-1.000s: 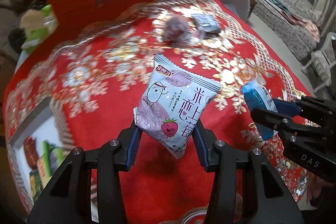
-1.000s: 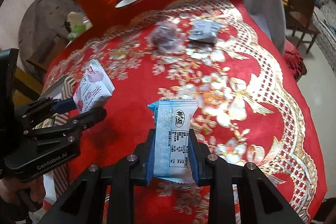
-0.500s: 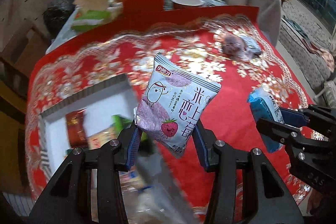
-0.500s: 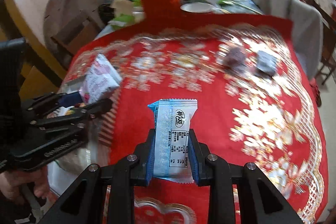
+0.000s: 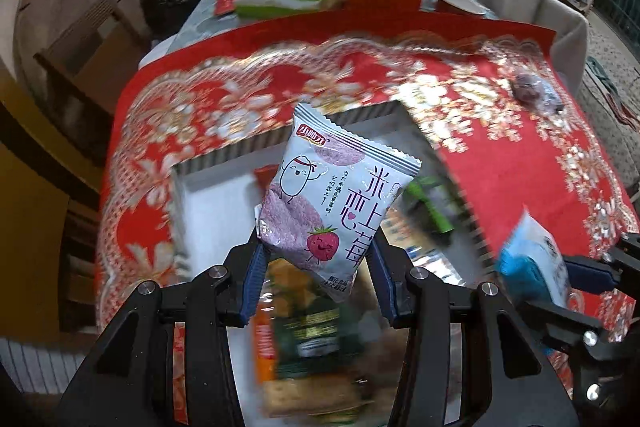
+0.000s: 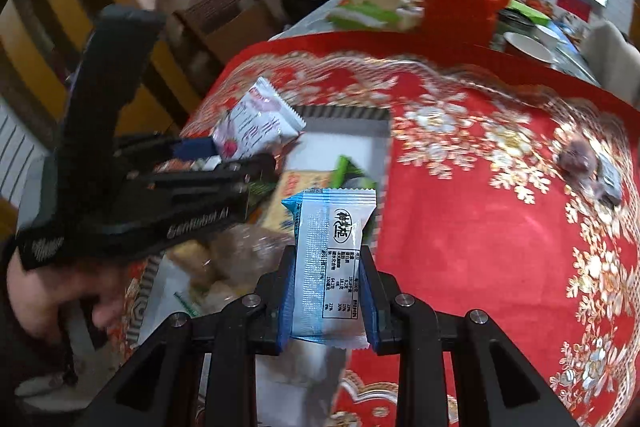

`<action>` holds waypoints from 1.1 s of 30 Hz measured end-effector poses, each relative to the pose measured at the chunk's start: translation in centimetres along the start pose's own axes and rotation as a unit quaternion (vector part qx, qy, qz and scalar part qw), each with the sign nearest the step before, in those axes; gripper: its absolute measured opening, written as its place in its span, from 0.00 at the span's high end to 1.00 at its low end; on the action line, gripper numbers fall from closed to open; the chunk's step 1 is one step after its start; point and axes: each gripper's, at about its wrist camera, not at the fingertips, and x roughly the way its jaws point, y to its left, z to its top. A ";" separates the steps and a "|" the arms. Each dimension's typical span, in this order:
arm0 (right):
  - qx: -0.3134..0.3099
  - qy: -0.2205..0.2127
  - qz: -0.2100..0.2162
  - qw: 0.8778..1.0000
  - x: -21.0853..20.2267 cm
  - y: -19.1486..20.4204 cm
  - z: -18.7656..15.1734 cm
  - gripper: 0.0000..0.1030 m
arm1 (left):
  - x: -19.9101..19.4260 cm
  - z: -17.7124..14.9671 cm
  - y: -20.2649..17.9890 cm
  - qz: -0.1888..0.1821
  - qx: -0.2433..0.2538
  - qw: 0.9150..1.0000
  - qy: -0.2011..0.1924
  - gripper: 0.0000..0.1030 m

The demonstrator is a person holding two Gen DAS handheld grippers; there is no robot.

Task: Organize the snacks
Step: 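Carry both snacks into the white tray and open both grippers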

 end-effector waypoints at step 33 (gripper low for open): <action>0.057 0.038 0.029 0.997 5.7 1.8 5.7 0.59 | 3.4 -0.7 2.5 0.011 -0.005 0.998 0.064 0.54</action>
